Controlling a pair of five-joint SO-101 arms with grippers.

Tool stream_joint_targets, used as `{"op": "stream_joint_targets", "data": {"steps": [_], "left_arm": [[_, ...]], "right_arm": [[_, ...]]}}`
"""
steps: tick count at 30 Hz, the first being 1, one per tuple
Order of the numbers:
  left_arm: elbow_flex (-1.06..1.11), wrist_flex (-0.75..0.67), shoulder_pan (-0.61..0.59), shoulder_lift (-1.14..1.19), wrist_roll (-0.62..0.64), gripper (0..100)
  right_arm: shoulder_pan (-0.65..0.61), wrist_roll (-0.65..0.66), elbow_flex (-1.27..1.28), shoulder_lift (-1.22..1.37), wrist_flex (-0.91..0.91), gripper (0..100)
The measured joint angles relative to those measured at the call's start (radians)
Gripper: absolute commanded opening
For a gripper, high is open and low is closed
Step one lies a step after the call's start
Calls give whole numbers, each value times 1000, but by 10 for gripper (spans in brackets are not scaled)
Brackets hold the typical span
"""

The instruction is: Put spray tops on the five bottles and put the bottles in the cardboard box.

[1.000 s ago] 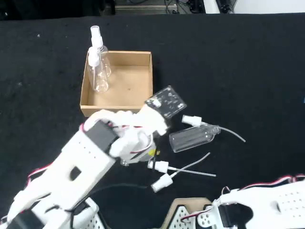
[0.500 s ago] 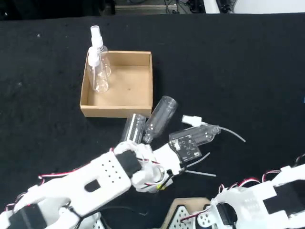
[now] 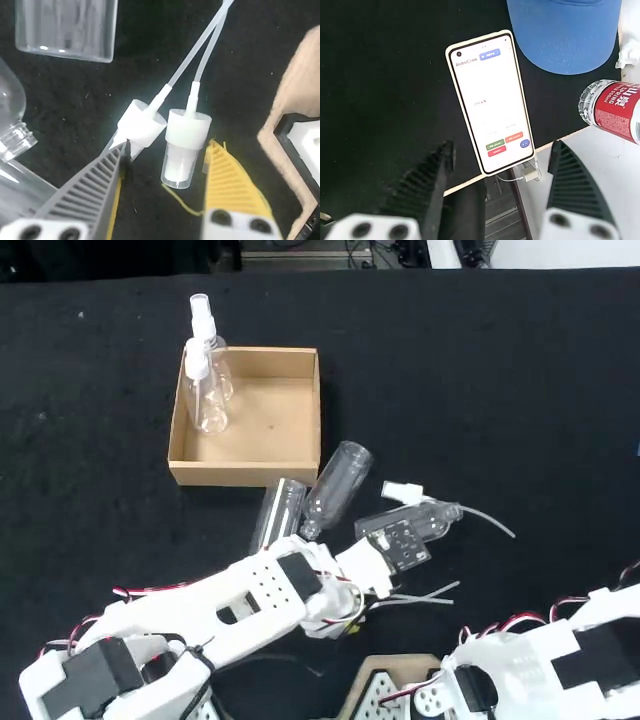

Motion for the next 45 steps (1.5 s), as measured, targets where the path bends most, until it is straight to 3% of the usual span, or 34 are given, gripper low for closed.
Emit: {"op": "stream_joint_targets", "data": {"steps": [11, 17, 21, 26, 34, 45], "left_arm": [[-11, 112, 6, 3, 9, 219], [-94, 264, 3, 9, -58, 119], [-126, 284, 5, 9, -74, 154], [-135, 285, 5, 9, -77, 217], [-135, 287, 38, 12, -77, 218], [-80, 69, 63, 23, -78, 216]], "right_arm": [[0, 0, 0, 0, 0, 276], [0, 0, 0, 0, 0, 276], [0, 0, 0, 0, 0, 276], [0, 0, 0, 0, 0, 276], [0, 0, 0, 0, 0, 276], [0, 0, 0, 0, 0, 276]]}}
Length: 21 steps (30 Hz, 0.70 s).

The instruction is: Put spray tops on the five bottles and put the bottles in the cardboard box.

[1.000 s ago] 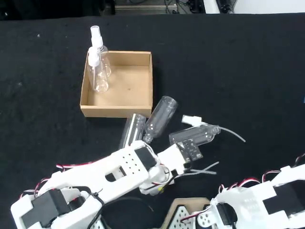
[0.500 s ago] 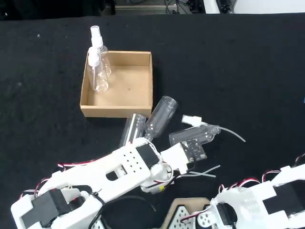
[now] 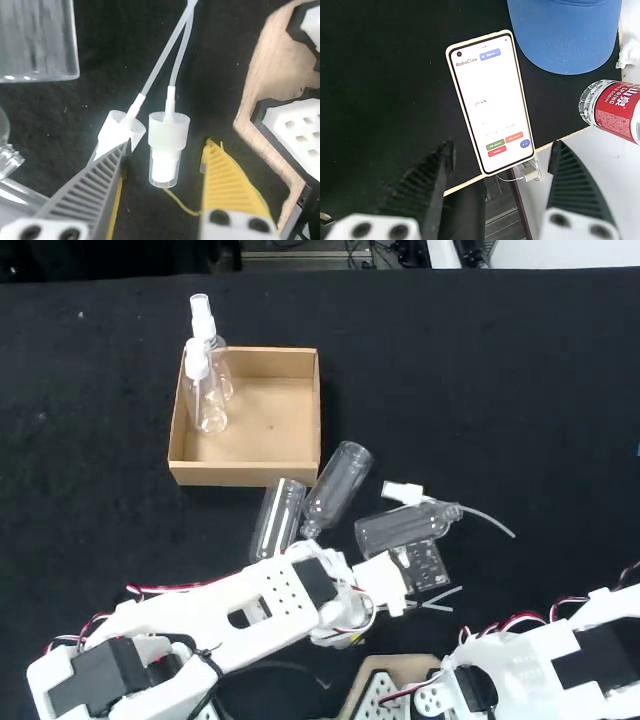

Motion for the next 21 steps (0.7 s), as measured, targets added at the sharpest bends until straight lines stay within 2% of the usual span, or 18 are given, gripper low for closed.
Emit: {"op": "stream_joint_targets", "data": {"steps": [10, 16, 21], "left_arm": [[20, -44, -8, 0, -3, 214], [20, -44, 15, 0, -3, 129], [28, -44, 23, 0, -3, 121]], "right_arm": [[0, 0, 0, 0, 0, 276], [0, 0, 0, 0, 0, 276], [0, 0, 0, 0, 0, 276]]}}
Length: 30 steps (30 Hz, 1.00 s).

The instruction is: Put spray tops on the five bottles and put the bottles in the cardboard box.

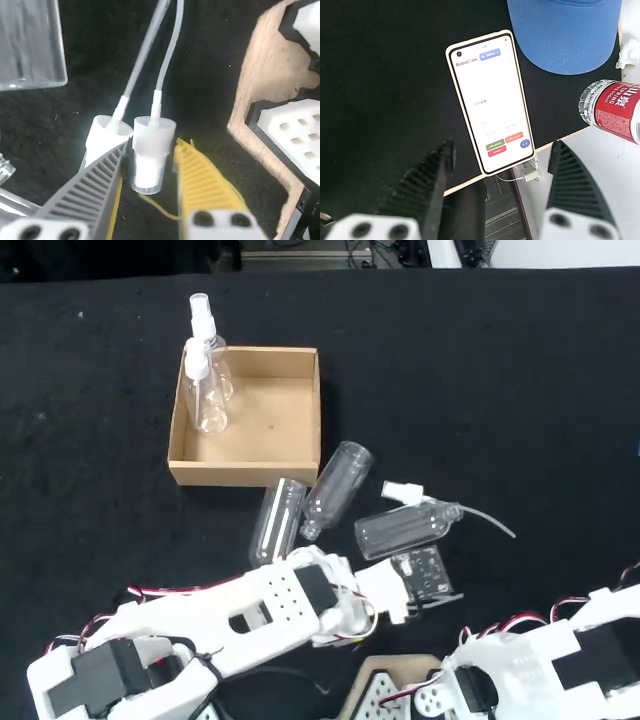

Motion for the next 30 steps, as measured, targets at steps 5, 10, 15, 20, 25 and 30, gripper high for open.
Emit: {"op": "stream_joint_targets", "data": {"steps": [5, 10, 15, 20, 25, 30], "left_arm": [[26, 0, 0, 0, 3, 172], [69, -5, 6, -2, 0, 225], [69, -17, 5, -2, 0, 194], [69, -61, 15, -2, 0, 191], [69, -78, 15, -2, 0, 191], [69, -78, 15, -2, 0, 77]], "right_arm": [[0, 0, 0, 0, 0, 276], [0, 0, 0, 0, 0, 276], [-2, 0, 0, 0, 0, 276], [-2, 0, 0, 0, 0, 276], [-2, 0, 0, 0, 0, 276], [-2, 0, 0, 0, 0, 276]]}}
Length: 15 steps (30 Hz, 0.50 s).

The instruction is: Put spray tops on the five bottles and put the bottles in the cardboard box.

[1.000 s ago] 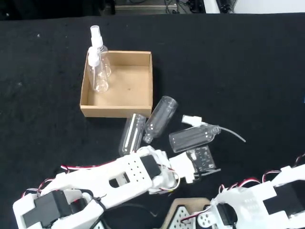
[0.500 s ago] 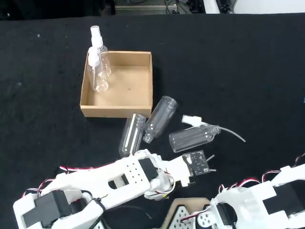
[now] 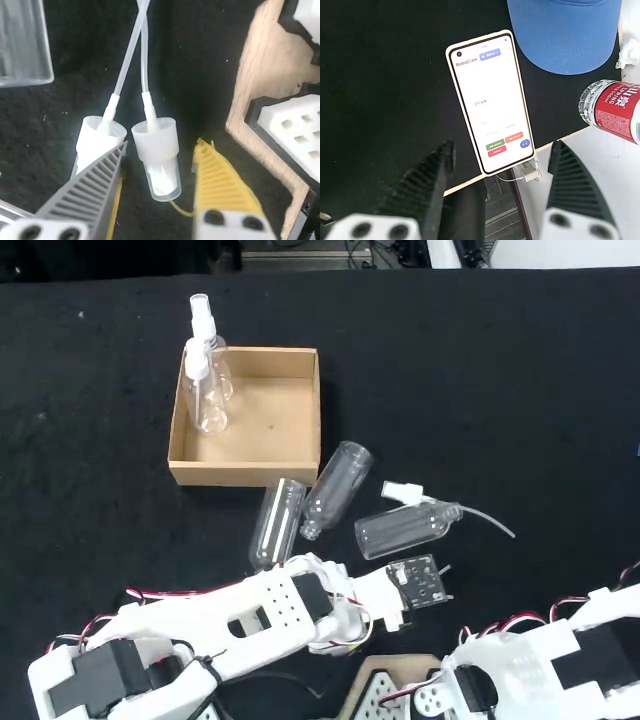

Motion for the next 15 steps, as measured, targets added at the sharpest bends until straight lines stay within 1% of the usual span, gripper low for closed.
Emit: {"op": "stream_joint_targets", "data": {"steps": [1, 2, 6, 11, 13, 15], "left_arm": [[0, 0, 0, 0, 0, 53], [0, 11, 0, 0, 0, 49], [-12, 92, 18, 0, 3, 56], [-114, 285, 14, -18, 3, 58], [-175, 379, -15, -74, -20, 55], [-245, 482, -60, -147, -69, 55]], "right_arm": [[0, 0, 0, 0, 0, 276], [0, 0, 0, 0, 0, 276], [0, 0, 0, 0, 0, 276], [0, 0, 0, 0, 0, 276], [0, 0, 0, 0, 0, 276], [0, 0, 0, 0, 0, 276]]}}
